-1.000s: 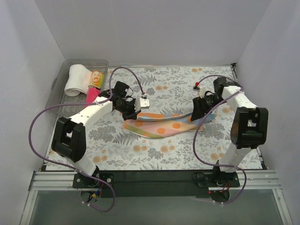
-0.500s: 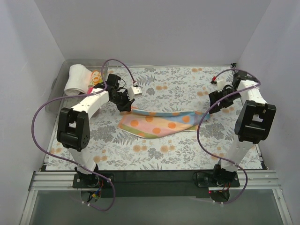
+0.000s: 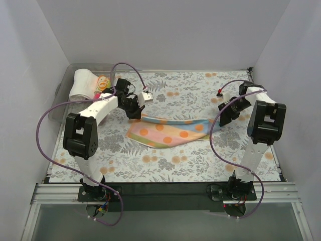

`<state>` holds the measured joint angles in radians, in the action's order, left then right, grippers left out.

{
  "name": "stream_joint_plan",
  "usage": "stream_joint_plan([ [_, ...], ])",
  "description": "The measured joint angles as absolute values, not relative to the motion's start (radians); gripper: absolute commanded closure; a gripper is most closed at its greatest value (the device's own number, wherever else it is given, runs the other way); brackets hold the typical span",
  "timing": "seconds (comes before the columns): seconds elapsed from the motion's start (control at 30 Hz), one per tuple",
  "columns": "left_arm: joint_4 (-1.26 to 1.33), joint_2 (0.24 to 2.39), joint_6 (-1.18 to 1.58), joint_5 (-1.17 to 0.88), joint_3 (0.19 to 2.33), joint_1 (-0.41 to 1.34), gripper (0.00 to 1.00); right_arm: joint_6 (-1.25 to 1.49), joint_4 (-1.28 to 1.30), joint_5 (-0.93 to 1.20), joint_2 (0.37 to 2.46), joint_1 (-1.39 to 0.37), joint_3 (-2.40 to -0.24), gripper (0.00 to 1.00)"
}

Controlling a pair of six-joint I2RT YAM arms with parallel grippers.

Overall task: Roll the towels
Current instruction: Flatten the towel

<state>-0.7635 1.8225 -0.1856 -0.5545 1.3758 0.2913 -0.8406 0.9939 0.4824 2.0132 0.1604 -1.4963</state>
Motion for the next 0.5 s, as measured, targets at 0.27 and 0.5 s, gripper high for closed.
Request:
stream_joint_plan([
  [0.27, -0.767, 1.837, -0.159, -0.551, 1.417, 0.286, 1.0, -0.842, 0.992, 0.472, 2.03, 0.146, -1.496, 0.99],
  [0.5, -0.769, 1.895, -0.093, -0.553, 1.634, 0.229, 1.0, -0.825, 1.04, 0.453, 2.005, 0.146, -1.656, 0.99],
])
